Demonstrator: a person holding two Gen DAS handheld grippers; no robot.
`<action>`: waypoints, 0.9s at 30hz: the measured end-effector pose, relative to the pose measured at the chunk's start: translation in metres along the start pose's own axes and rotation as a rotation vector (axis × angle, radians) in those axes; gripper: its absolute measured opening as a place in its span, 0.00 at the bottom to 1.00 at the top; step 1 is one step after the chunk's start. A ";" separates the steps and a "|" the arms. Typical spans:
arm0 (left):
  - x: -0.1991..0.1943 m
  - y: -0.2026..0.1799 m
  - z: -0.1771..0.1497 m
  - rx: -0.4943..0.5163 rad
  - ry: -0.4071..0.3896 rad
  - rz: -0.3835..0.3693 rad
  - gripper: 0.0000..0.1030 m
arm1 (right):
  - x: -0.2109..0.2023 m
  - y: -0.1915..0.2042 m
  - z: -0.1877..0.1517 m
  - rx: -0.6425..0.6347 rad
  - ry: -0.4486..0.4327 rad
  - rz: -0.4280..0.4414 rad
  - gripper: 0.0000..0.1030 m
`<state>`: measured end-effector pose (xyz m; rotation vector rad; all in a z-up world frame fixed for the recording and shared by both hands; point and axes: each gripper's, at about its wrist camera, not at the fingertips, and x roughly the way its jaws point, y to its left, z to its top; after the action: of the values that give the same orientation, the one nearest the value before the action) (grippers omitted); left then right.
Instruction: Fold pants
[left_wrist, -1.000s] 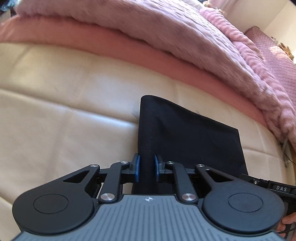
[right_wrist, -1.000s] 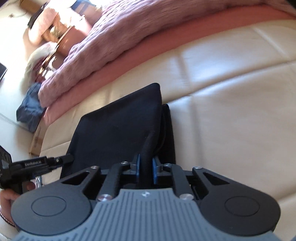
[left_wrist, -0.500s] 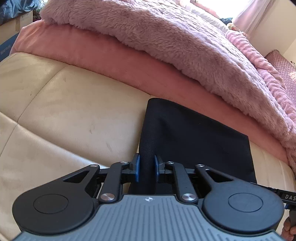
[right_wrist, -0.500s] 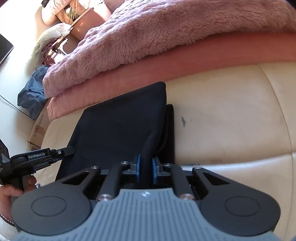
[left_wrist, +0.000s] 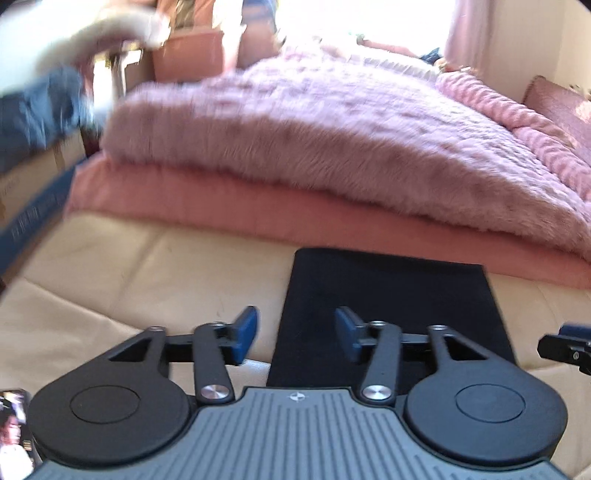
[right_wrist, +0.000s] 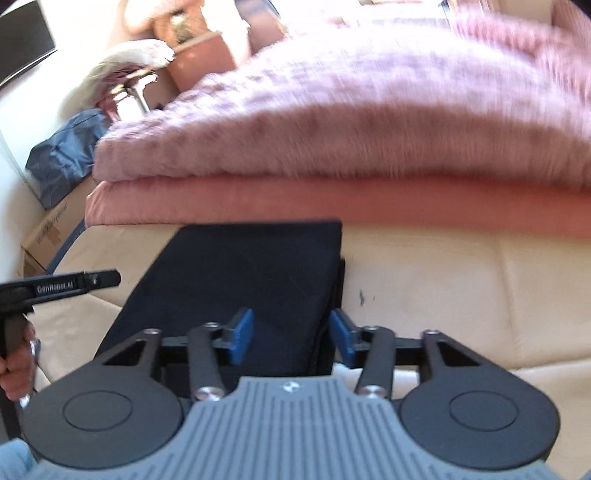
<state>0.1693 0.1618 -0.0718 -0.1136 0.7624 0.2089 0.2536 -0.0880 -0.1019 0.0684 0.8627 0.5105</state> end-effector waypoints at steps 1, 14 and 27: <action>-0.012 -0.006 -0.002 0.020 -0.022 0.000 0.68 | -0.010 0.006 -0.001 -0.023 -0.020 -0.010 0.66; -0.098 -0.049 -0.055 0.077 -0.060 0.046 0.84 | -0.113 0.053 -0.075 -0.101 -0.147 -0.121 0.80; -0.111 -0.058 -0.084 0.099 0.033 0.021 0.84 | -0.126 0.057 -0.110 -0.064 -0.062 -0.131 0.79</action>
<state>0.0480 0.0744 -0.0537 -0.0151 0.8060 0.1895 0.0819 -0.1115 -0.0702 -0.0305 0.7837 0.4109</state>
